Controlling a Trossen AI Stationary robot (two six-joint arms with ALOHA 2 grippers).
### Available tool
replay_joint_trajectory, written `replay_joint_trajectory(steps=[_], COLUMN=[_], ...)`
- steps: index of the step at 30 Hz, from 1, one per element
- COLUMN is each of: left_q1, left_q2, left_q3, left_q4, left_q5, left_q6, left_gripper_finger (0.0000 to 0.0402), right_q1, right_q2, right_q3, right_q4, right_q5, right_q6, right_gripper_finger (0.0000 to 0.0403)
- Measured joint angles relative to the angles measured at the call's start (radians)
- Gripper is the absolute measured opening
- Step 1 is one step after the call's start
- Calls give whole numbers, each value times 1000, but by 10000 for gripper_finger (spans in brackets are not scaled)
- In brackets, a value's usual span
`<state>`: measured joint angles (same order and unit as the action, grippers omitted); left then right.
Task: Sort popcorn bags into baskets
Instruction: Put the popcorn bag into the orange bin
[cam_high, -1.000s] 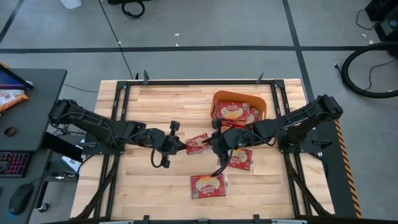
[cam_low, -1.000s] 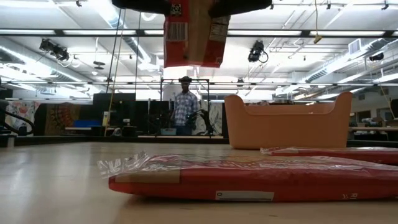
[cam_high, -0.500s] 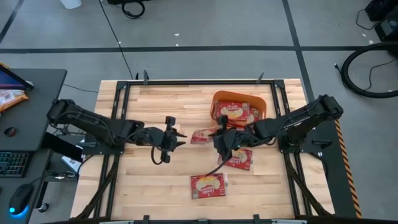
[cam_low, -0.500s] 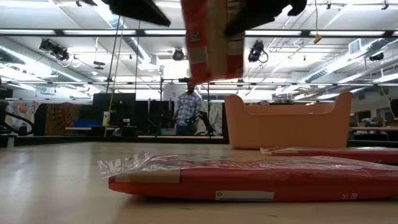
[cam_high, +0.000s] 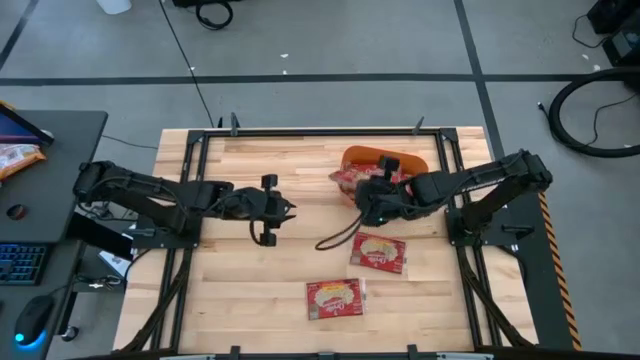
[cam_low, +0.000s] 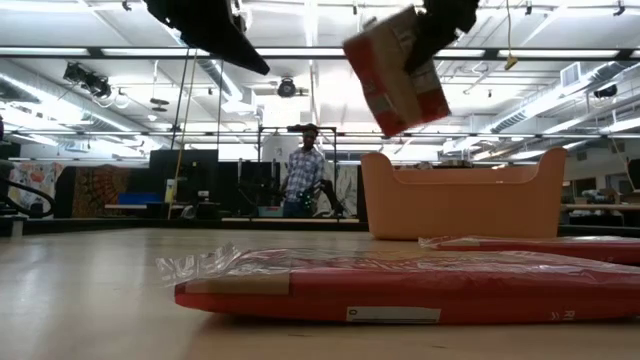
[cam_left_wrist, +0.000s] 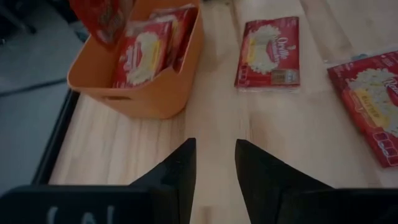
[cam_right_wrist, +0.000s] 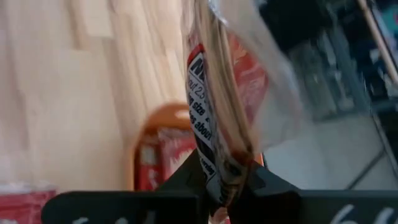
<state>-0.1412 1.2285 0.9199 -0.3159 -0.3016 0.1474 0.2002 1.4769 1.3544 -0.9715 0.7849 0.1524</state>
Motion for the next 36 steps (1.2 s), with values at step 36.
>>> replay_joint_trajectory(steps=[36], left_q1=[16], left_q2=[1], left_q3=[0], left_q4=[-12], left_q5=[15], left_q6=[-79], left_gripper_finger=[115], right_q1=[-312], right_q2=[206], right_q3=[1], right_q4=[-275], right_q5=[-251], right_q6=[185], right_gripper_finger=[117])
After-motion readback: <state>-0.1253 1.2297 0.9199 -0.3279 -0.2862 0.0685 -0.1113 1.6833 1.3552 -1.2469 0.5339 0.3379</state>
